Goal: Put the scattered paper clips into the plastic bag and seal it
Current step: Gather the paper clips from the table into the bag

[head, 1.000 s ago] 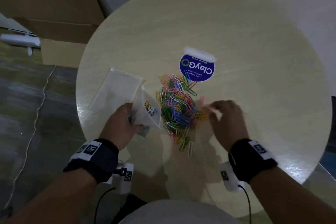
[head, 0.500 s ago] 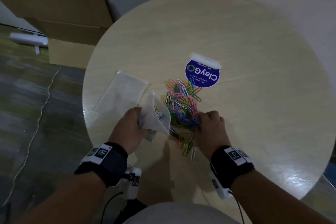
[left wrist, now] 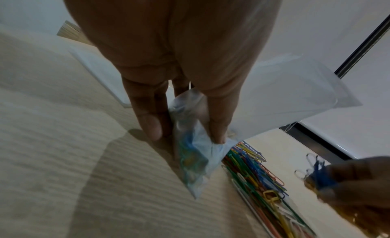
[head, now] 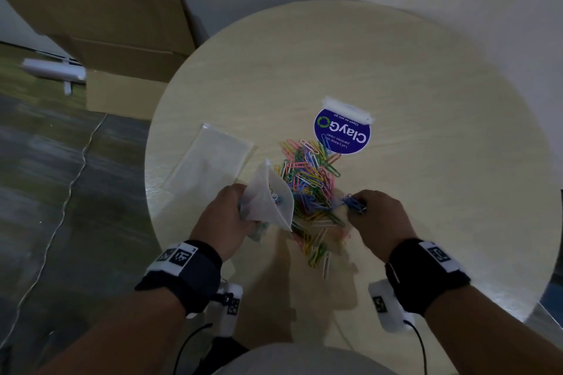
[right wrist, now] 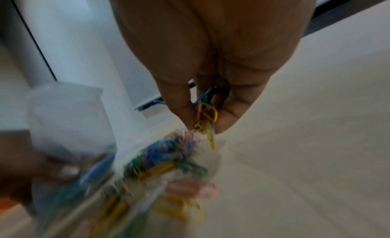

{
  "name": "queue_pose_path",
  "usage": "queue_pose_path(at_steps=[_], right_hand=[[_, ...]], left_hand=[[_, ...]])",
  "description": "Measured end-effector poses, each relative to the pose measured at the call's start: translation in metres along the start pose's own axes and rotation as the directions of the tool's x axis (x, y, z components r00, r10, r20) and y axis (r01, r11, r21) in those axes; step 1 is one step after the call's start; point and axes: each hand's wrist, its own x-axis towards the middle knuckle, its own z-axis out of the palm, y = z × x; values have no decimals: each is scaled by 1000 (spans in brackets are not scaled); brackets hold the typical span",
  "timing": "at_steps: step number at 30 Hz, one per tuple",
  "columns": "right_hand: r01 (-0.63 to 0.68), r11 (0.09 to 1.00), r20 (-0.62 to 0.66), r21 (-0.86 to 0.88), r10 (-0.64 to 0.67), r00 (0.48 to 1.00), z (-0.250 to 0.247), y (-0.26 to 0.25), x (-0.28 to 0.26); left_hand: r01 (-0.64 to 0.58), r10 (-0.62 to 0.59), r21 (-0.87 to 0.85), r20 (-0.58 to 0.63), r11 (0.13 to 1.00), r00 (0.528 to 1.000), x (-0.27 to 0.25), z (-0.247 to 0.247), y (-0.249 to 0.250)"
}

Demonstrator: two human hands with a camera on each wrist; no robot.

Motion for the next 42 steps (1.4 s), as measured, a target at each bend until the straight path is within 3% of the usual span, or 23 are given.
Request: queue_pose_path(at_steps=[6, 9, 14, 19, 26, 30, 33, 36, 39, 42], right_hand=[[186, 978, -60, 96, -180, 982, -42, -50, -17], [326, 945, -54, -17, -326, 944, -48, -78, -21], [445, 873, 37, -202, -447, 894, -42, -101, -19], [407, 911, 156, -67, -393, 906, -34, -109, -4], [380, 925, 197, 12, -374, 906, -36, -117, 9], [218, 921, 161, 324, -280, 946, -46, -113, 7], [185, 892, 37, 413, -220, 975, -51, -101, 7], [129, 926, -8, 356, -135, 991, -42, -86, 6], [117, 969, 182, 216, -158, 970, -18, -83, -2], [191, 963, 85, 188, -210, 974, -10, -90, -4]], left_hand=[[36, -36, -13, 1, 999, 999, 1, 3, 3], [23, -23, 21, -15, 1000, 1000, 2, 4, 3], [-7, 8, 23, -41, 1000, 999, 2, 7, 3], [-28, 30, 45, -34, 999, 999, 1, 9, 6], [-36, 37, 15, -35, 999, 999, 1, 9, 7], [-44, 44, 12, -32, 999, 998, 1, 8, 4], [-39, 40, 17, -41, 999, 998, 3, 7, 2], [0, 0, -10, -19, 1000, 1000, 4, 6, 0], [7, -8, -41, -16, 999, 1000, 3, 6, -2], [13, -13, -25, -9, 1000, 1000, 2, 2, -4]])
